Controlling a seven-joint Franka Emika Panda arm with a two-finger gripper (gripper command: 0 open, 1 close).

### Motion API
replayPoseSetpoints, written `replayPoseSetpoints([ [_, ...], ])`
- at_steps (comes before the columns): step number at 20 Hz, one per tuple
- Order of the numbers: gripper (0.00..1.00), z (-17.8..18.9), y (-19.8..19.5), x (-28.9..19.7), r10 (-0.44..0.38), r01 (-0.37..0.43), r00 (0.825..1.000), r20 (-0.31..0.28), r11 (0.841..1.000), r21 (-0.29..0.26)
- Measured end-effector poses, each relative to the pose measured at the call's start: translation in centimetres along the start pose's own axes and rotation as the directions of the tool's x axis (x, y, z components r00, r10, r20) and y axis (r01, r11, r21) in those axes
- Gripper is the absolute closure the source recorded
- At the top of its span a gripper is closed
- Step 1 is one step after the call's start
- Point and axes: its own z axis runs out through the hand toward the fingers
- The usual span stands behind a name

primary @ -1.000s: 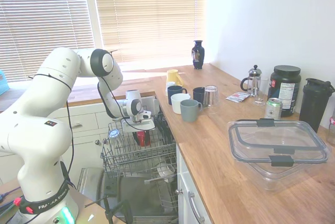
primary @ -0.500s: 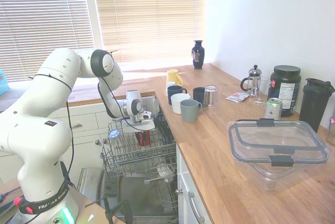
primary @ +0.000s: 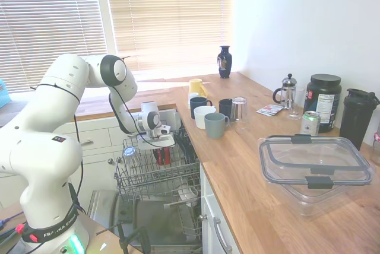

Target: Unload a mug from dishwasher

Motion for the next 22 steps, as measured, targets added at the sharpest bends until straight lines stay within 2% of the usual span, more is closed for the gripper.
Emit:
replayPoseSetpoints([
  [10,1.0,-6.5,1.8,-0.8,0.032,-0.031,0.998,-0.061,0.999,0.008],
  [22,1.0,-17.9,3.3,-3.0,0.063,-0.067,0.984,-0.166,0.998,-0.02],
])
